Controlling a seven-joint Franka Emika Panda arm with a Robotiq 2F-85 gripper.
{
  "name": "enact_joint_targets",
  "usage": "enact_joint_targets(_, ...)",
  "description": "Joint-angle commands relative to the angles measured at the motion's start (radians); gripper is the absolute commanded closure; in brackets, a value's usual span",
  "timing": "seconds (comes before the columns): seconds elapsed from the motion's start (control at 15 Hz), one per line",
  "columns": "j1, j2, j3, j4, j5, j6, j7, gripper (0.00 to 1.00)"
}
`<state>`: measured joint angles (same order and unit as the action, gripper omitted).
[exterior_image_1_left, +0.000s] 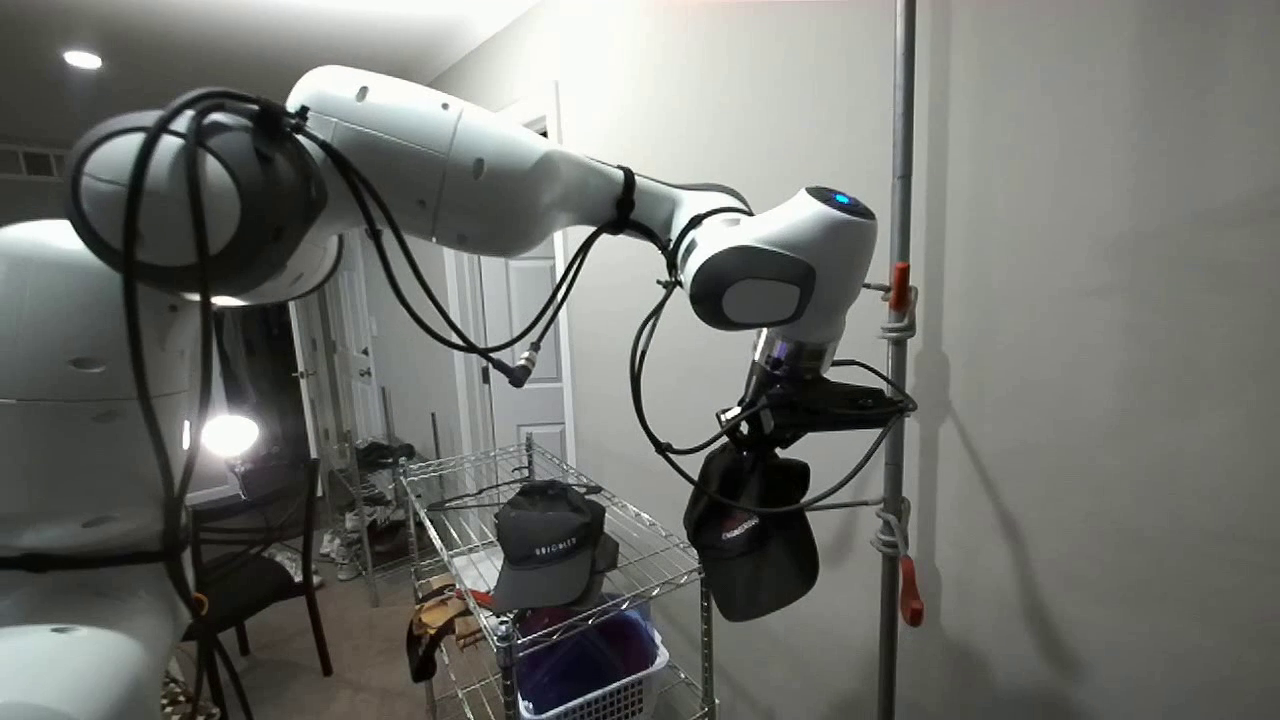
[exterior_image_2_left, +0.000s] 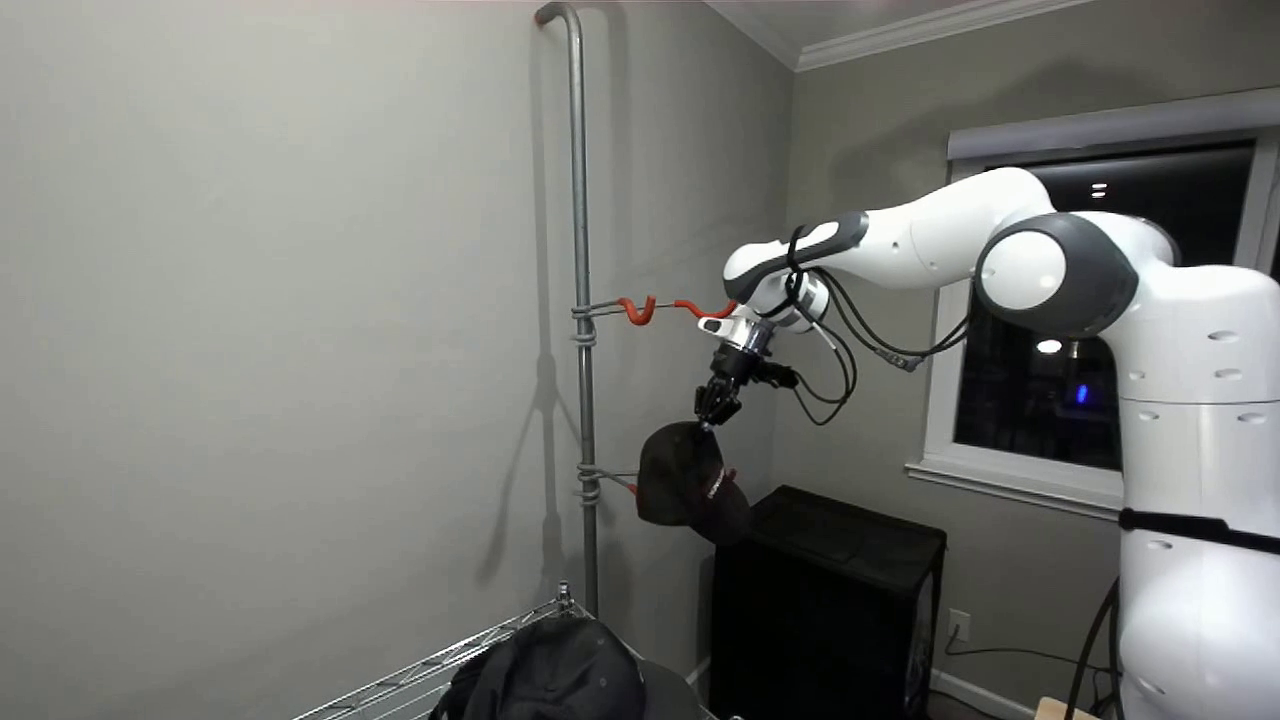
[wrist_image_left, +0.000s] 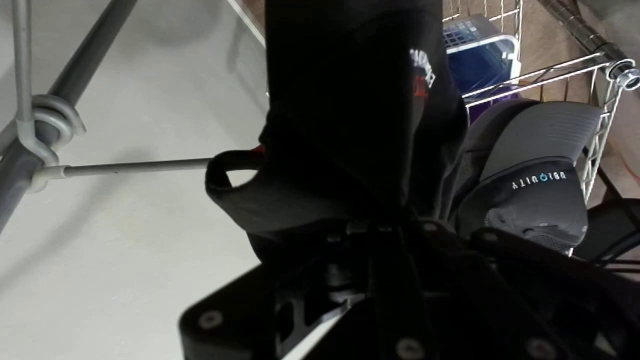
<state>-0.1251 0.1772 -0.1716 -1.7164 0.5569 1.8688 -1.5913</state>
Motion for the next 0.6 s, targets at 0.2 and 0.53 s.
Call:
enact_joint_targets(0.2, -0.05, 0.094, 0.053, 0.089, -0.093, -0.046, -0.034, 0.99)
enact_joint_targets(0.53, -0.06, 0.118, 0.069, 0.078, -0.158, -0.029, -0.042, 0.99)
